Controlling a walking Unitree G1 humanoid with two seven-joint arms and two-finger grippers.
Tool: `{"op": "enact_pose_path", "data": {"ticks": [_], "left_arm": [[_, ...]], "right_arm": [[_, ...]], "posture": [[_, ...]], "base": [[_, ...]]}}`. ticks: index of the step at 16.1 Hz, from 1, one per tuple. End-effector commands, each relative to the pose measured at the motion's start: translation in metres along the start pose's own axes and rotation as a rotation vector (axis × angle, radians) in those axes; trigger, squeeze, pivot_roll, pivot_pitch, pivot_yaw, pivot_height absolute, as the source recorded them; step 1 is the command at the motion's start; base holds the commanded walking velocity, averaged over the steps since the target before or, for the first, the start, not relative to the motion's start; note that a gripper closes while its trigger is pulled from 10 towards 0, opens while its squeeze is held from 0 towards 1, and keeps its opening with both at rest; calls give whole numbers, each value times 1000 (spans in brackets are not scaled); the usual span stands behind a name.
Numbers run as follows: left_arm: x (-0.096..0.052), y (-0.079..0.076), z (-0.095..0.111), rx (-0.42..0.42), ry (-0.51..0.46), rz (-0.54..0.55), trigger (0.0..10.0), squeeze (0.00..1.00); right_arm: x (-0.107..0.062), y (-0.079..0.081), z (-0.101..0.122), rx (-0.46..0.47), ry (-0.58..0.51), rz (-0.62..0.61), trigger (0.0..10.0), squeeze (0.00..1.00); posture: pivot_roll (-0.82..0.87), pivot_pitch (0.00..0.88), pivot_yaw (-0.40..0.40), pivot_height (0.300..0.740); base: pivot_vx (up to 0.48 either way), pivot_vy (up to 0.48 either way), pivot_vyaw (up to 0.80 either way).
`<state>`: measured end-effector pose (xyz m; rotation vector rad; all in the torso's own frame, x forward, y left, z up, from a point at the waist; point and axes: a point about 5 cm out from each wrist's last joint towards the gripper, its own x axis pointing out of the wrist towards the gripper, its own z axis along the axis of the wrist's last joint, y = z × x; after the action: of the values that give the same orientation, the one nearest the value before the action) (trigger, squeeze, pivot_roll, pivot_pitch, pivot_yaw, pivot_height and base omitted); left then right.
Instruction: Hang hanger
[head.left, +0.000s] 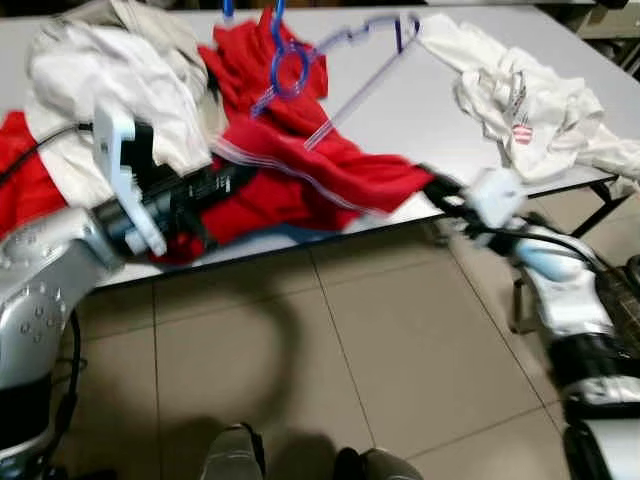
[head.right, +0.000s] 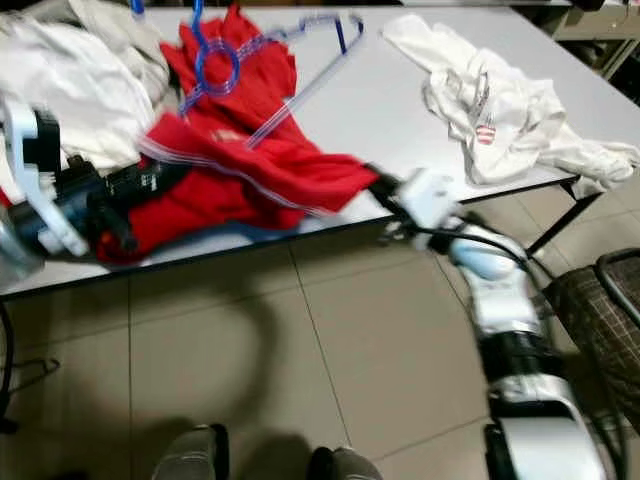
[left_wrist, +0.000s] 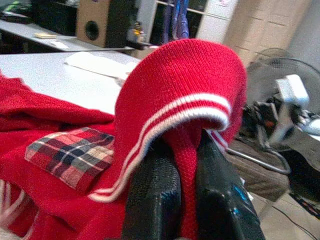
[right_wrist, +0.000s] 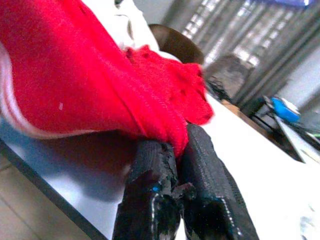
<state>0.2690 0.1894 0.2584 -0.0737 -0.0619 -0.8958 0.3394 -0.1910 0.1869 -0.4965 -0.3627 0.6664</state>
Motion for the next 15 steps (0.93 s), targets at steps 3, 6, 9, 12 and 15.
{"op": "enact_pose_path", "data": {"ticks": [3,6,9,12,15], "left_arm": [[-3,-20,-9,28,42,-173,0,0],[-10,-17,-30,84,176,-162,0,0],[-23,-13,-42,79,242,-171,0,0],[-33,-8,-55,82,339,-146,0,0],[-42,-8,-67,96,441,-193,0,0]], "right_arm": [[-27,-27,-6,-37,81,-145,0,0],[-37,-41,-3,-66,103,-240,0,0],[-43,-52,-1,-96,114,-306,0,0],[-48,-59,0,-104,124,-347,0,0],[-57,-70,0,-126,141,-389,0,0]], "posture": [[69,66,-50,740],[74,58,-47,740],[78,52,-44,740],[81,51,-43,740],[81,51,-43,740]], "base": [[0,0,0],[0,0,0],[0,0,0],[0,0,0],[0,0,0]]}}
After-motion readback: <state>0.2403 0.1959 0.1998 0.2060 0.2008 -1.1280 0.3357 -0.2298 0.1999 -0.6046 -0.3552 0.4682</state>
